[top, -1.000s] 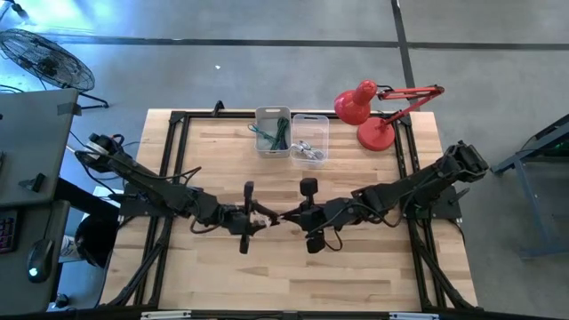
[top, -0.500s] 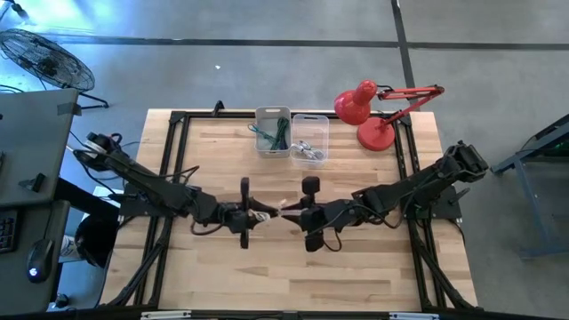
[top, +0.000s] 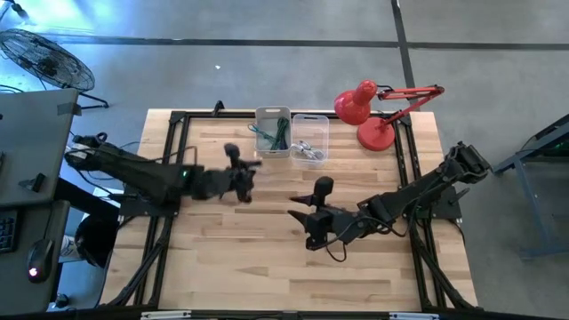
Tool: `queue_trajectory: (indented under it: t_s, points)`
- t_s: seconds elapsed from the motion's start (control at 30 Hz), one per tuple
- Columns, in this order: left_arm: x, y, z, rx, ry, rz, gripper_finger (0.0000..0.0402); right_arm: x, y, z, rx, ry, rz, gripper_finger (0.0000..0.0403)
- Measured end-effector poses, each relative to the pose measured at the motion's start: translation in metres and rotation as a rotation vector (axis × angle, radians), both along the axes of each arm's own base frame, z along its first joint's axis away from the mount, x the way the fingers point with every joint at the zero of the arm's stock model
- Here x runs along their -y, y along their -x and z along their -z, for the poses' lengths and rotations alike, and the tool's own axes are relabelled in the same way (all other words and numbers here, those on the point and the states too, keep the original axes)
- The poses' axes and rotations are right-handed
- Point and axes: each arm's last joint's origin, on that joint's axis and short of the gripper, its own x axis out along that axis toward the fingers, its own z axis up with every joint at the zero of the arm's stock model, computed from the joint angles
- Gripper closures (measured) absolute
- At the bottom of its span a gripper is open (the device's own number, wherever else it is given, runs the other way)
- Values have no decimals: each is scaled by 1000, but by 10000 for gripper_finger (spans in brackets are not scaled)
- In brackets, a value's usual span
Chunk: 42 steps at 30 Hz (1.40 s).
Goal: Pick & Place USB Port
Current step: Put the orange patterned charger cable into the gray bin
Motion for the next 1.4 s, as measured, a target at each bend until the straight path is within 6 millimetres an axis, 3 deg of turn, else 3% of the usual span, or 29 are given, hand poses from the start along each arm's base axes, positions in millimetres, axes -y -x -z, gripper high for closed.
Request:
queue_trajectory:
  t_s: [0.17,0.37,0.5,0.67,0.97,1.13,1.4]
  points:
    - [-55,-1,9,-112,62,-38,375,-3,1,0,-2,-10,-27,242]
    - [-94,4,10,-175,46,-16,375,-5,2,0,-1,-13,-32,242]
    - [-111,6,12,-191,38,-9,375,-4,1,0,-2,-11,-31,241]
    - [-132,-6,20,-117,102,91,375,0,0,0,-3,-9,-20,242]
    - [-164,-20,64,-160,286,41,375,0,0,1,-12,-10,-17,242]
    - [-180,-23,71,-53,405,59,375,0,0,1,-14,-10,-17,241]
    - [-193,-20,73,53,524,-1,300,1,0,1,-18,7,-8,243]
